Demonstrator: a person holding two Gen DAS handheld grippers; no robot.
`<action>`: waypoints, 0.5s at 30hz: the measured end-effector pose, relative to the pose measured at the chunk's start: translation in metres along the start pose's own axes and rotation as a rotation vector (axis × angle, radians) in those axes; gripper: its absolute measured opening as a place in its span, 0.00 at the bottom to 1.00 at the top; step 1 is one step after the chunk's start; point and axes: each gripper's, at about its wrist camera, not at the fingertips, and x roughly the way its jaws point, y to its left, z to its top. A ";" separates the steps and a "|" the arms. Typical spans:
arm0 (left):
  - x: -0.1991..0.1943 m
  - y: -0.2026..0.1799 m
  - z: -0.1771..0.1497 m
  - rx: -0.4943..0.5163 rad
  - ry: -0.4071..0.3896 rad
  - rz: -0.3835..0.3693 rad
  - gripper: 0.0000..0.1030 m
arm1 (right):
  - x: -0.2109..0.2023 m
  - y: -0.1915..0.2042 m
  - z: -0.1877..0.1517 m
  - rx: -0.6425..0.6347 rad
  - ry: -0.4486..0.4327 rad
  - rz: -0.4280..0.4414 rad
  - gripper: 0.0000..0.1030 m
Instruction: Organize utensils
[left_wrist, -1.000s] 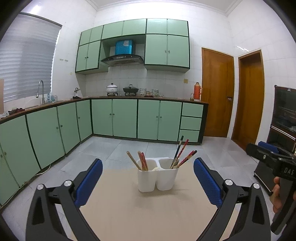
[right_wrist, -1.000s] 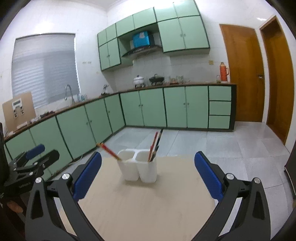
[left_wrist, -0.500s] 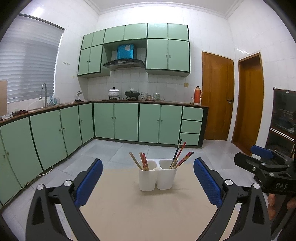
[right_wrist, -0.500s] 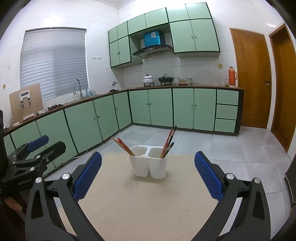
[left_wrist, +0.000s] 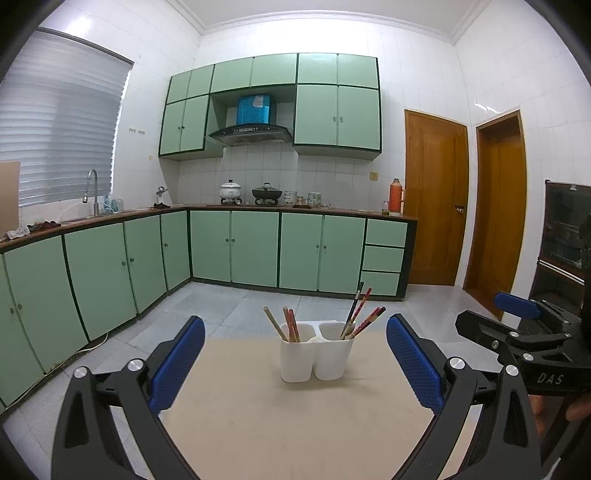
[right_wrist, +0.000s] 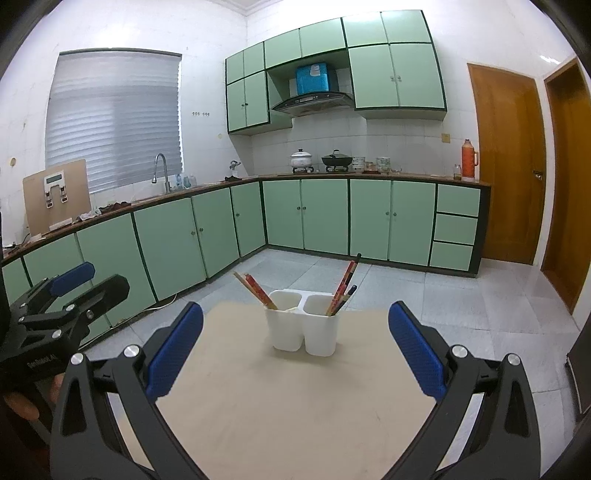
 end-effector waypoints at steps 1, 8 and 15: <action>0.000 0.000 -0.001 0.000 -0.001 0.001 0.94 | 0.000 0.000 0.000 0.000 0.000 -0.001 0.95; -0.004 0.000 -0.001 0.001 0.001 0.003 0.94 | -0.001 0.002 0.001 -0.005 -0.002 -0.003 0.95; -0.004 0.000 -0.001 0.001 0.001 0.002 0.94 | -0.001 0.003 0.002 -0.009 0.000 -0.002 0.95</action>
